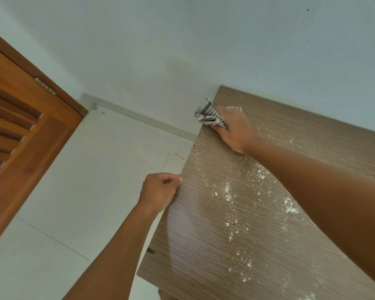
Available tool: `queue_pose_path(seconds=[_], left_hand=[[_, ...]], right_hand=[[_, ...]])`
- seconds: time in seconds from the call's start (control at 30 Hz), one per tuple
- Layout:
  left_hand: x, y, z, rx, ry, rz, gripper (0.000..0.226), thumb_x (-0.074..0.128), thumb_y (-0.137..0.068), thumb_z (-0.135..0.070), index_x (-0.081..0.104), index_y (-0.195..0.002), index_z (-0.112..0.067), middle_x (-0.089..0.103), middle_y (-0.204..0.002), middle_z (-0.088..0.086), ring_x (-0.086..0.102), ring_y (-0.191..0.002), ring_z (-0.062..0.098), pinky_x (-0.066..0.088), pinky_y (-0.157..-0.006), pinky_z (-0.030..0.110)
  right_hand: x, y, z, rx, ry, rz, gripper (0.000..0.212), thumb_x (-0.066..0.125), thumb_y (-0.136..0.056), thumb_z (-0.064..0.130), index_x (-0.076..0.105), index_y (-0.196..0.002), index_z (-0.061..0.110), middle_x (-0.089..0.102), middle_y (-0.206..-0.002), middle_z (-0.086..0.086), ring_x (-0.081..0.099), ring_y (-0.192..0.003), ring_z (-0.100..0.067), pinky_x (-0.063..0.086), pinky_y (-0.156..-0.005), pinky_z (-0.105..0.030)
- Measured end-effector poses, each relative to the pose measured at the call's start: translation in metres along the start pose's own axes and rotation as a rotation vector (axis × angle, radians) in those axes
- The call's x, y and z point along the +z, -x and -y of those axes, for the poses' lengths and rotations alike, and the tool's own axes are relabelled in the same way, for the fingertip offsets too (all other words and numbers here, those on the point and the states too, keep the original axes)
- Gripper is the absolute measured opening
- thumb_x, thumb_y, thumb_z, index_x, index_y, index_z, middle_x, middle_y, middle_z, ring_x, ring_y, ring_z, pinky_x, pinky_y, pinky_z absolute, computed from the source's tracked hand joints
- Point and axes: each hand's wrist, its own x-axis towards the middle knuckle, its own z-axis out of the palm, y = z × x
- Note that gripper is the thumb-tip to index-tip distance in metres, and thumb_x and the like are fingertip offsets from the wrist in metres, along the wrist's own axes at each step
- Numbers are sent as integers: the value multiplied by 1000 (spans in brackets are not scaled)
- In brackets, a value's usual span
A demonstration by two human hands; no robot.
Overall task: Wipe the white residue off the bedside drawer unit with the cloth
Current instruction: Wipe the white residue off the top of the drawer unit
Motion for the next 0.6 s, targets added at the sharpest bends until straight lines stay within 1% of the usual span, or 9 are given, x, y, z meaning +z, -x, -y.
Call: queue_pose_path(seconds=[0.1,0.2,0.27,0.33,0.4,0.47,0.53,0.57,0.6], left_hand=[[-4,0,0,-38,54,46,16,68,-90,-18,76,-104,-16,74,-98,-3,69,-92,12,55,-89,29],[-12,2,1,-101,126,121,16,62,-94,-11,76,-99,-16,76,-96,-1,72,-88,15,57,-74,23],[-18,4,2,-146,172,166,18,58,-97,-11,74,-103,-14,75,-99,2,72,-88,16,56,-68,20],[-21,6,1,-172,213,195,21,53,-99,-11,69,-112,-10,74,-102,6,72,-91,18,55,-70,22],[-22,8,0,-169,225,199,22,52,-99,-12,67,-115,-10,74,-101,6,72,-90,18,55,-69,23],[-19,12,-3,-133,187,179,21,54,-98,-16,69,-112,-12,74,-100,4,71,-91,18,56,-72,25],[-14,13,-4,-4,22,122,22,57,-96,-24,70,-113,-16,72,-105,2,69,-98,20,55,-84,30],[-11,15,-5,76,-80,93,26,58,-96,-27,67,-119,-18,70,-109,1,66,-101,18,51,-87,27],[-7,17,-7,151,-163,72,32,59,-95,-30,63,-126,-20,67,-112,-1,62,-100,14,46,-86,24]], right_hand=[[7,23,22,-76,-22,68,41,50,-96,34,49,-134,19,61,-123,-2,49,-112,-18,35,-104,-44],[17,57,41,-110,-34,132,46,54,-95,27,45,-140,19,56,-134,-5,47,-122,-23,32,-108,-49],[24,86,52,-114,-41,172,53,58,-92,24,42,-142,23,50,-141,-2,42,-129,-25,28,-111,-51],[31,117,64,-147,-36,195,59,63,-88,22,41,-142,27,45,-144,6,39,-135,-23,21,-112,-44],[38,150,74,-186,-36,222,62,62,-86,23,39,-143,29,40,-147,12,34,-138,-15,16,-113,-42],[42,185,83,-201,-47,251,61,57,-84,26,39,-142,30,38,-148,15,29,-141,-7,16,-115,-40],[46,215,90,-209,-68,270,57,51,-83,29,42,-140,27,41,-147,13,29,-140,-5,18,-116,-37],[48,226,93,-216,-76,279,56,50,-82,29,44,-138,26,43,-147,12,30,-139,-4,19,-116,-36],[49,236,98,-220,-77,286,57,51,-81,28,46,-137,25,44,-146,12,32,-139,-3,20,-117,-35]])
